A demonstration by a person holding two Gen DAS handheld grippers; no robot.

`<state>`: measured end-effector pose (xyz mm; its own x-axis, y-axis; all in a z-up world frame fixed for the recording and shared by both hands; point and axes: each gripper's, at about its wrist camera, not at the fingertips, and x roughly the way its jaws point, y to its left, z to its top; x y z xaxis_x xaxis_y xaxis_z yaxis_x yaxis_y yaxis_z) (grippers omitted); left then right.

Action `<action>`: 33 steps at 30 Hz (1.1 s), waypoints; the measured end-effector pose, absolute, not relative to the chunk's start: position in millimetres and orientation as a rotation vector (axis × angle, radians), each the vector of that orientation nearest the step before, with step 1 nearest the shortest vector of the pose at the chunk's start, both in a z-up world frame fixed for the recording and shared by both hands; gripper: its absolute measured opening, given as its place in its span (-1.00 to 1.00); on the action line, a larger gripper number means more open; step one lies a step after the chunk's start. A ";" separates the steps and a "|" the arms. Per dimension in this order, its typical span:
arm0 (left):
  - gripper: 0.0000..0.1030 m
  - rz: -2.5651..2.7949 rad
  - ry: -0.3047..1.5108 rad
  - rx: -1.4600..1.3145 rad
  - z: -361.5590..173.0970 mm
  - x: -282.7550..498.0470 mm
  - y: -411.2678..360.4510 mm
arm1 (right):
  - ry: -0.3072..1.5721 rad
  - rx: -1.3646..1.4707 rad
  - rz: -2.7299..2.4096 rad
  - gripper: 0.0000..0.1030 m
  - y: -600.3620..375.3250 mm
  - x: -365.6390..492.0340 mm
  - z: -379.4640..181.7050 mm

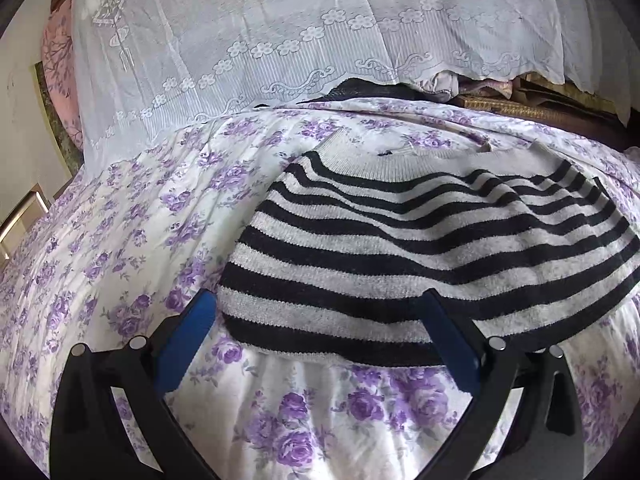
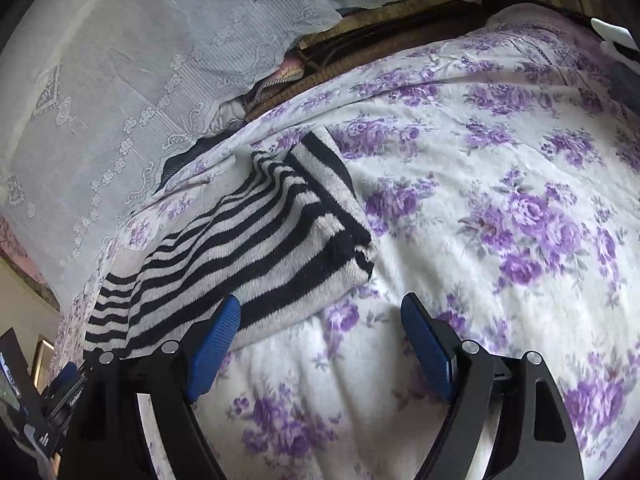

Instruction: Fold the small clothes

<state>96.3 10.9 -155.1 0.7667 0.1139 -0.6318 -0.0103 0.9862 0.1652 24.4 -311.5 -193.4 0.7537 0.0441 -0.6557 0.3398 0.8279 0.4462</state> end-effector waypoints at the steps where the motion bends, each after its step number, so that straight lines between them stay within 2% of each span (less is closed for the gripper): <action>1: 0.92 0.065 0.697 0.153 -155.3 96.5 10.7 | 0.707 0.587 -0.169 0.61 -311.6 23.8 -193.2; 14: 0.92 -0.003 0.824 0.098 -138.2 126.9 -37.8 | 0.729 0.622 -0.134 0.67 -321.4 45.7 -199.3; 21: 0.92 -0.005 0.849 0.090 -182.0 145.8 -57.0 | 0.718 0.654 -0.114 0.66 -329.5 53.5 -200.0; 30: 0.92 0.002 0.828 0.091 -181.8 141.4 -56.6 | 0.754 0.707 -0.166 0.60 -340.7 110.0 -201.2; 33: 0.92 0.000 0.828 0.087 -182.3 141.4 -57.1 | 0.735 0.734 -0.146 0.53 -344.6 121.9 -204.5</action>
